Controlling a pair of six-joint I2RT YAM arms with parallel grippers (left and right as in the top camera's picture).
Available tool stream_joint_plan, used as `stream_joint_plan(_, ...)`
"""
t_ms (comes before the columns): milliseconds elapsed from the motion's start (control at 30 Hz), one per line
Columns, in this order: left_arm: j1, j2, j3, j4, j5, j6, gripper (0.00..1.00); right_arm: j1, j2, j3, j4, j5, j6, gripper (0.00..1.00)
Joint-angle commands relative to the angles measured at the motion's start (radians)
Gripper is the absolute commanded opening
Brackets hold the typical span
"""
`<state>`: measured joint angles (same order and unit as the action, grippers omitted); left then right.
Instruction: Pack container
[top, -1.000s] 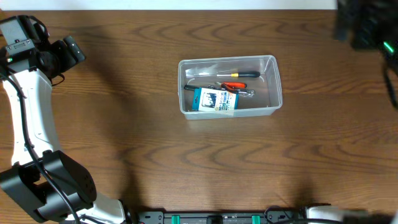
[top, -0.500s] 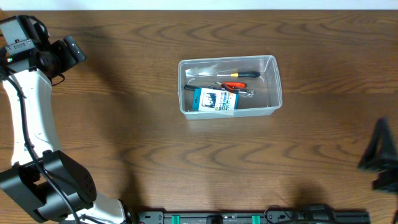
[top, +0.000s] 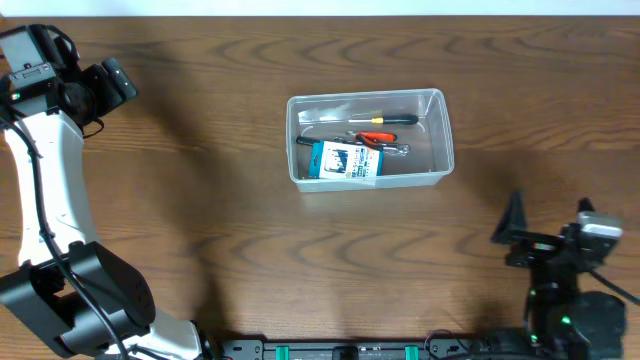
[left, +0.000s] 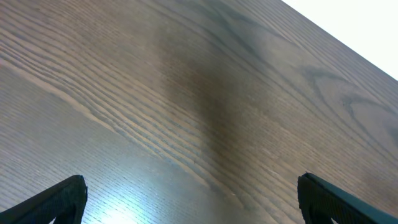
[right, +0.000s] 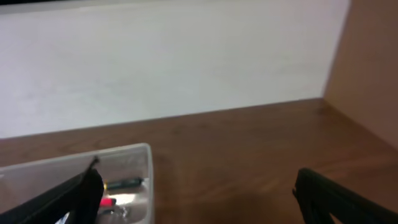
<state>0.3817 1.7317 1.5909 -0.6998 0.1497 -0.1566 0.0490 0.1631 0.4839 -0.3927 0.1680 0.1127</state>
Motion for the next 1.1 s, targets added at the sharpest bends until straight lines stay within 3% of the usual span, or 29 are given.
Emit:
stream_joint_plan(0,0.002,-0.007,0.014,-0.003,-0.008,0.006,0.98,-0.011,-0.063,-0.118,0.114,-0.054,0.014,0.99)
stream_joint_plan(167,0.002,-0.007,0.014,-0.003,-0.008,0.006,0.98,-0.011,-0.134,-0.281,0.248,-0.072,0.034,0.99)
stream_joint_plan(733,0.002,-0.007,0.014,-0.003,-0.008,0.006,0.98,-0.011,-0.158,-0.465,0.305,-0.103,0.055,0.99)
stream_joint_plan(1067,0.002,-0.007,0.014,-0.003,-0.008,0.006,0.98,-0.011,-0.158,-0.479,0.322,-0.172,-0.092,0.99)
